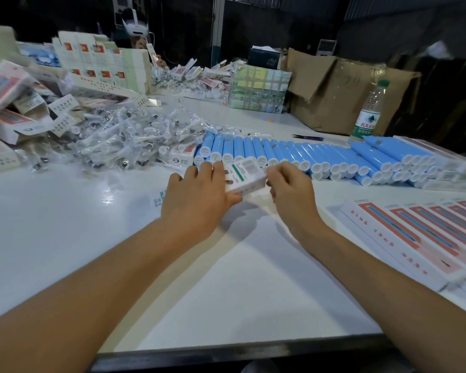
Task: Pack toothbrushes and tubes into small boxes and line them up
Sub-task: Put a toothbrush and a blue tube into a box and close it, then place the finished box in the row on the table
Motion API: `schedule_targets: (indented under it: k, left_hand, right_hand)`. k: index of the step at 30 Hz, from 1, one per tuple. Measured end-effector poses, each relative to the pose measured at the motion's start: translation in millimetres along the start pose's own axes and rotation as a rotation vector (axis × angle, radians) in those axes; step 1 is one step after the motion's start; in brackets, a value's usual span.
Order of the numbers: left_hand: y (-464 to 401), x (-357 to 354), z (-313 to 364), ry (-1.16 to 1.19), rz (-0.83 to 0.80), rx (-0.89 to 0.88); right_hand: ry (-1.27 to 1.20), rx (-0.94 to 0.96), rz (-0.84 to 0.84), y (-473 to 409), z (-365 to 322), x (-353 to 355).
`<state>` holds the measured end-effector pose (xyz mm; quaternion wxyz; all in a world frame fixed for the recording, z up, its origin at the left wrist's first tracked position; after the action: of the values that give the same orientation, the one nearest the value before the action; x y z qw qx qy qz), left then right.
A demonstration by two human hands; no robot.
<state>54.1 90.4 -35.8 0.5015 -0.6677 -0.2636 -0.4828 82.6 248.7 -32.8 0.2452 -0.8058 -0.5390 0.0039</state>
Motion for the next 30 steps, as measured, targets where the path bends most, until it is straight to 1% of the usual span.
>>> schedule_targets:
  k: [1,2,3,4,5,6,7,8,9,11,13,16,18,20,22,24,27,30]
  left_hand:
    - [-3,7,-2,0.139,0.005,0.014]
    - [-5,15,-4,0.328,0.031,0.023]
    - [-7,22,-5,0.567,0.058,0.037]
    - [-9,27,-6,0.855,0.054,0.076]
    - [-10,30,-7,1.164,0.009,0.172]
    - [-11,30,-7,1.469,-0.087,0.313]
    - [-11,27,-7,1.731,-0.215,0.454]
    - [-10,23,-6,1.937,-0.315,0.556]
    - [-9,18,-5,2.082,-0.376,0.623]
    - [-6,12,-2,2.261,-0.404,0.686]
    - [-5,9,0,2.319,-0.383,0.720]
    - [-6,6,2,2.291,-0.382,0.689]
    - [-7,3,2,2.211,-0.369,0.661]
    - [-6,0,-1,2.060,-0.287,0.654]
    - [-6,-2,-5,1.880,-0.215,0.641]
    - [-5,-3,-9,1.776,-0.204,0.636]
    - [-3,-4,-13,1.753,-0.214,0.590]
    - [-2,-6,-12,1.736,-0.247,0.512]
  right_hand:
    - [-0.095,-0.018,0.035,-2,-3,1]
    - [-0.171,-0.025,0.067,-3,-5,2]
    - [-0.219,-0.027,0.083,-4,-6,3]
    - [-0.233,-0.030,0.075,-5,-7,2]
    - [-0.220,-0.035,0.044,-3,-6,1]
    - [-0.192,-0.040,-0.004,-2,-5,-1]
    - [-0.157,-0.040,-0.066,0,-4,-4]
    - [-0.115,-0.036,-0.132,2,-3,-7]
    - [-0.070,-0.034,-0.198,4,-3,-10]
    - [0.032,-0.030,-0.311,7,-4,-18]
    - [0.133,-0.008,-0.379,9,-4,-27]
    - [0.152,0.038,-0.393,11,-7,-32]
    - [0.189,0.059,-0.373,8,-10,-27]
    - [0.270,0.067,-0.377,5,-15,-18]
    - [0.410,0.064,-0.397,-1,-21,-5]
    - [0.593,0.088,-0.403,-5,-30,14]
    - [0.850,0.110,-0.439,4,-33,51]
    - [1.129,0.029,-0.458,28,-21,97]
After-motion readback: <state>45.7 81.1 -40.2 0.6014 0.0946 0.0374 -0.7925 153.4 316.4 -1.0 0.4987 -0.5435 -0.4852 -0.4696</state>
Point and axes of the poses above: each hand's wrist, its own y-axis away from the middle knuckle, its own x-axis out of the back of the hand, z = x × y, the point moved 1 cm from there along -y, towards the middle knuckle, and after that the axes turned 2 degrees about -z, right-handed, at the moved point
